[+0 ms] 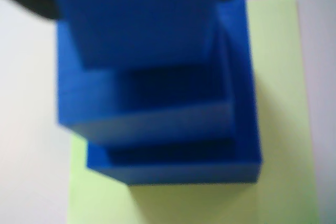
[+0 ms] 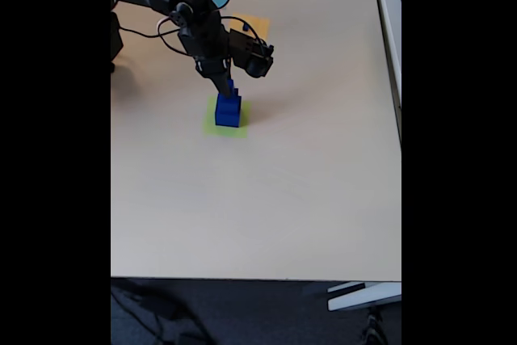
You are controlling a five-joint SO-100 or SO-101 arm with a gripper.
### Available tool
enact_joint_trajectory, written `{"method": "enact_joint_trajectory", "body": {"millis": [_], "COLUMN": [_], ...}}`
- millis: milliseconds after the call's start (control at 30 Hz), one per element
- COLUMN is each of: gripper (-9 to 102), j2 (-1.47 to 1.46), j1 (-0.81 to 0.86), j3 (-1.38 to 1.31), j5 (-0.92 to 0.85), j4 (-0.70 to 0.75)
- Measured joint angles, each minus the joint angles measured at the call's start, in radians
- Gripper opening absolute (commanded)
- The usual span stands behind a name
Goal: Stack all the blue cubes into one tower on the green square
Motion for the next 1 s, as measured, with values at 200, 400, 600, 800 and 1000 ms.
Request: {"method": "enact_joint_trajectory", "body": {"millis": [200, 400, 600, 800, 1000], "gripper": [12, 15, 19, 22, 26], "j2": [0.000, 0.000, 0.000, 0.000, 0.000], "j1": [0.000, 0.000, 0.000, 0.000, -0.006], "j3": [0.002, 0.008, 0.008, 0.008, 0.008], "j5": [0.000, -0.008, -0.017, -0.021, -0.032], "j4": [-0.008, -0.018, -0.021, -0.025, -0.025]}}
